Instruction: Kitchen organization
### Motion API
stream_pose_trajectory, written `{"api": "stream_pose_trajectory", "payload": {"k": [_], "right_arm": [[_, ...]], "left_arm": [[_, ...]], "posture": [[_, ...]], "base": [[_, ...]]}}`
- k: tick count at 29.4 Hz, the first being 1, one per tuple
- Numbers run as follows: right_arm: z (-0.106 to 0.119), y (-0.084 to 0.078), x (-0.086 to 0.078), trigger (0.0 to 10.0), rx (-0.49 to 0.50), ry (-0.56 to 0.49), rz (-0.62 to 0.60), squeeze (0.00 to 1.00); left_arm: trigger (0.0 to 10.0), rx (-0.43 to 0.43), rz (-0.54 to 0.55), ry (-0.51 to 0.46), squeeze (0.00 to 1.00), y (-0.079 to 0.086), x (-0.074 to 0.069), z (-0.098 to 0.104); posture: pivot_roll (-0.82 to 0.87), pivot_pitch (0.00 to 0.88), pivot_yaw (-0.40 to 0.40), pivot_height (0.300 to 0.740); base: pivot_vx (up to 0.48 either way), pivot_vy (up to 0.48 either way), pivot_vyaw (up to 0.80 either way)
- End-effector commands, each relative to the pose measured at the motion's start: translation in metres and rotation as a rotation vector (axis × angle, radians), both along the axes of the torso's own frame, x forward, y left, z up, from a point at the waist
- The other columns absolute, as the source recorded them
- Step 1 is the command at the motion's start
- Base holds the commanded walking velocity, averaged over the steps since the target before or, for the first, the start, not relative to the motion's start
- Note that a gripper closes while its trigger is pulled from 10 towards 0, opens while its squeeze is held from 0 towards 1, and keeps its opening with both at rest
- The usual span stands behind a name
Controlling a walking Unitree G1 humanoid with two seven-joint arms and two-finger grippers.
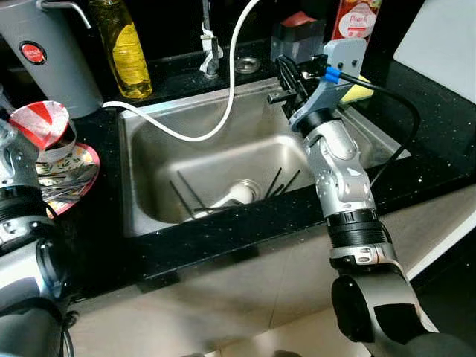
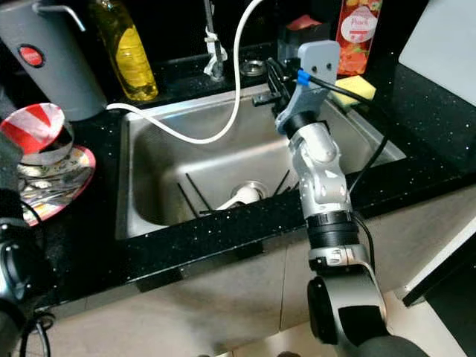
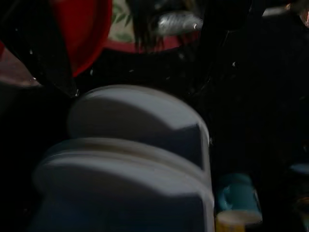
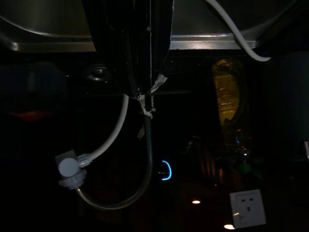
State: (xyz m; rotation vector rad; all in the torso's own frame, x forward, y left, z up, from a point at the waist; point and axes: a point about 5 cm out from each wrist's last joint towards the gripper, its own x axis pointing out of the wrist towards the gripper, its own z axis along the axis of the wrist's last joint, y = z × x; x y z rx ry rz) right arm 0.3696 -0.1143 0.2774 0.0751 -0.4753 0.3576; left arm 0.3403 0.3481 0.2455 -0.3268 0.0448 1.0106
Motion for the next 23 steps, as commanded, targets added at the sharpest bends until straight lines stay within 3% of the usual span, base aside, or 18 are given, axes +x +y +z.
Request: {"api": "stream_pose_trajectory", "payload": {"k": [1,6,11,12,13,14,18,23], "right_arm": [[0.002,0.007,0.000,10.0,0.002,0.000,0.024,0.00],[0.003,0.009,0.000,10.0,0.000,-0.002,0.035,0.00],[0.004,0.007,0.001,10.0,0.003,-0.004,0.027,0.00],[0.004,0.007,0.001,10.0,0.004,-0.004,0.026,0.00],[0.004,0.007,0.001,10.0,0.004,-0.004,0.026,0.00],[0.004,0.007,0.001,10.0,0.004,-0.004,0.026,0.00],[0.003,0.007,0.000,10.0,0.006,-0.004,0.026,0.00],[0.004,0.006,0.000,10.0,0.005,-0.004,0.024,0.00]], "left_arm": [[10.0,-0.088,-0.045,0.041,0.00,-0.003,0.000,-0.020],[10.0,-0.160,-0.203,0.059,0.00,-0.019,0.012,-0.032],[10.0,-0.164,-0.252,0.139,0.00,-0.025,0.011,-0.044],[4.4,-0.164,-0.254,0.157,0.00,-0.025,0.011,-0.047],[4.4,-0.164,-0.254,0.157,0.00,-0.025,0.011,-0.047],[0.0,-0.169,-0.251,0.169,0.00,-0.025,0.010,-0.051],[0.0,-0.178,-0.242,0.169,0.00,-0.023,0.008,-0.053],[0.0,-0.213,-0.255,0.101,0.00,-0.023,0.009,-0.051]], "posture": [[0.01,0.000,0.090,0.740],[0.01,0.000,0.089,0.740],[0.01,0.000,0.094,0.740],[0.01,0.000,0.094,0.740],[0.01,0.000,0.094,0.740],[0.01,0.000,0.097,0.740],[0.01,0.000,0.097,0.740],[0.00,0.000,0.094,0.740]], "base": [[0.000,0.000,0.00],[0.000,0.000,0.00],[0.000,0.000,0.00],[0.000,0.000,0.00],[0.000,0.000,0.00],[0.000,0.000,0.00],[0.000,0.000,0.00],[0.000,0.000,0.00]]}}
